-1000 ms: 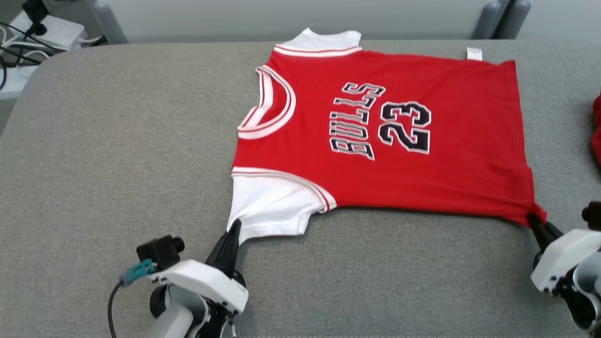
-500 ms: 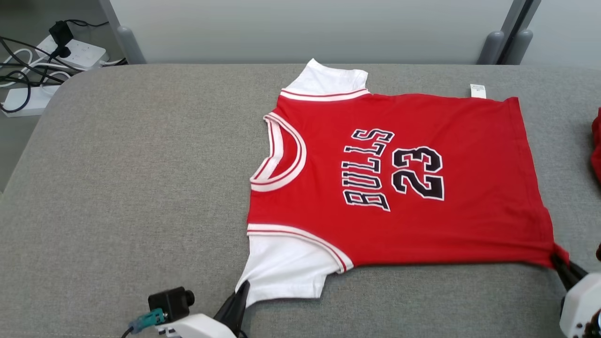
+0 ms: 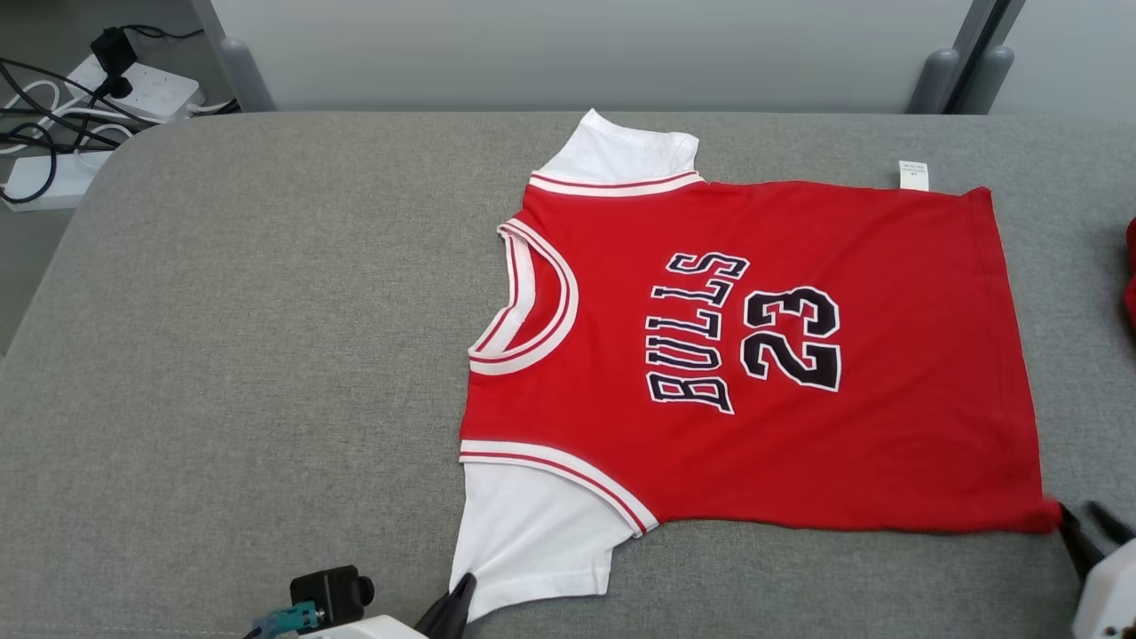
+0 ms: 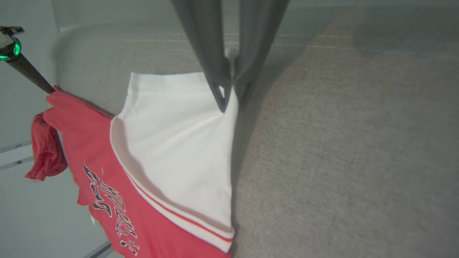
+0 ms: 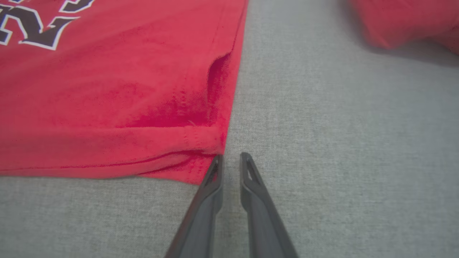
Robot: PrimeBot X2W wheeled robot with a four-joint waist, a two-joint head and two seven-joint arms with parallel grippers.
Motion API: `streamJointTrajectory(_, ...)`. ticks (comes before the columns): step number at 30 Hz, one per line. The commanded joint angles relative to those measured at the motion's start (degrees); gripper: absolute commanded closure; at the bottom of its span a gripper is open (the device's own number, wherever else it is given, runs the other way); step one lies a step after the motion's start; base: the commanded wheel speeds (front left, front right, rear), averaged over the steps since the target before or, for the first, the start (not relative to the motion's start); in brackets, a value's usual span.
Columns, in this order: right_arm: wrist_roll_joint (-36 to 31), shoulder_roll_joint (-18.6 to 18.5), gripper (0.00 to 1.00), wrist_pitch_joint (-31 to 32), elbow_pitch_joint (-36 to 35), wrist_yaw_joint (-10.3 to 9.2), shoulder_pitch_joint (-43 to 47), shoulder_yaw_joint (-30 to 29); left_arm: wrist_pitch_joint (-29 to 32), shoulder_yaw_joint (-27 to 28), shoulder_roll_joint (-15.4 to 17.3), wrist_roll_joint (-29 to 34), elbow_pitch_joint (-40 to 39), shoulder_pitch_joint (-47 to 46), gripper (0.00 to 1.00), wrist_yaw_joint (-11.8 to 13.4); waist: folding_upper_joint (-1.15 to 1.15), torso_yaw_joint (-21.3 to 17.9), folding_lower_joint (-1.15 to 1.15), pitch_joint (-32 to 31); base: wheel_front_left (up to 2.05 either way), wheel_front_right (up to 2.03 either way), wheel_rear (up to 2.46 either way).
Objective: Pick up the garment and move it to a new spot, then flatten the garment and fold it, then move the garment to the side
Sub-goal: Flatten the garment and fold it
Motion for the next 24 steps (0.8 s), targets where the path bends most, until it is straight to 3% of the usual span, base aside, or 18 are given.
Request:
streamJointTrajectory(1,-0.99,-2.81,0.0,-0.82,1.5,-0.02,0.99,-1.3,-0.01,1.94,1.0,-0.43,-0.1,-1.88,0.72,0.18,0.0,0.0,0.0,-0.21,0.0,0.0,0.0)
streamJointTrajectory(3,-2.43,-2.76,0.0,-0.82,2.18,-0.02,1.08,-4.26,0.25,2.21,1.32,-0.53,0.49,-2.37,0.58,0.33,0.0,-0.02,0.0,-0.81,0.0,0.0,0.0)
streamJointTrajectory(4,-2.43,-2.76,0.0,-0.82,2.18,-0.02,1.08,-4.26,0.25,2.21,1.32,-0.53,0.49,-2.37,0.58,0.33,0.0,-0.02,0.0,-0.81,0.0,0.0,0.0)
streamJointTrajectory(5,-3.27,-2.77,0.0,-0.82,2.41,-0.02,1.37,-5.88,0.26,2.49,1.51,-0.64,0.7,-2.47,0.51,0.57,0.0,-0.02,0.0,-1.1,0.0,0.0,0.0)
streamJointTrajectory(7,-5.36,-2.97,0.0,-0.82,2.46,-0.02,2.07,-9.62,0.35,2.79,2.25,-0.46,0.92,-2.5,0.0,1.23,0.0,-0.07,0.0,-1.88,0.0,0.0,0.0)
streamJointTrajectory(10,-10.21,-2.95,0.0,-0.83,0.29,-0.02,3.02,-17.23,-0.77,3.8,3.86,0.2,0.11,-2.07,0.0,2.72,0.0,-0.51,0.0,-3.0,0.0,0.0,0.0)
streamJointTrajectory(11,-13.97,-1.99,0.0,-0.83,-3.39,-0.02,4.48,-22.83,-3.0,4.38,5.39,1.99,-1.11,-1.89,0.0,4.13,0.0,-0.77,0.0,-3.88,0.0,0.0,0.0)
streamJointTrajectory(17,-27.02,5.3,0.0,-0.83,-21.68,-0.02,11.94,-38.95,-10.05,7.52,7.22,6.56,-6.09,-1.82,0.0,7.02,0.0,-1.11,0.0,-6.79,0.0,0.0,0.0)
streamJointTrajectory(20,-31.65,10.06,0.0,-0.83,-29.86,-0.02,15.33,-43.0,-11.25,9.52,6.86,9.84,-9.27,-1.9,0.0,8.02,0.0,-1.26,0.0,-7.79,0.0,0.0,0.0)
streamJointTrajectory(24,-34.13,13.77,0.0,-0.83,-36.84,-0.02,17.81,-42.41,-11.52,15.55,4.04,14.4,-15.26,-1.24,0.0,7.75,0.0,-1.45,0.0,-8.87,0.0,0.0,0.0)
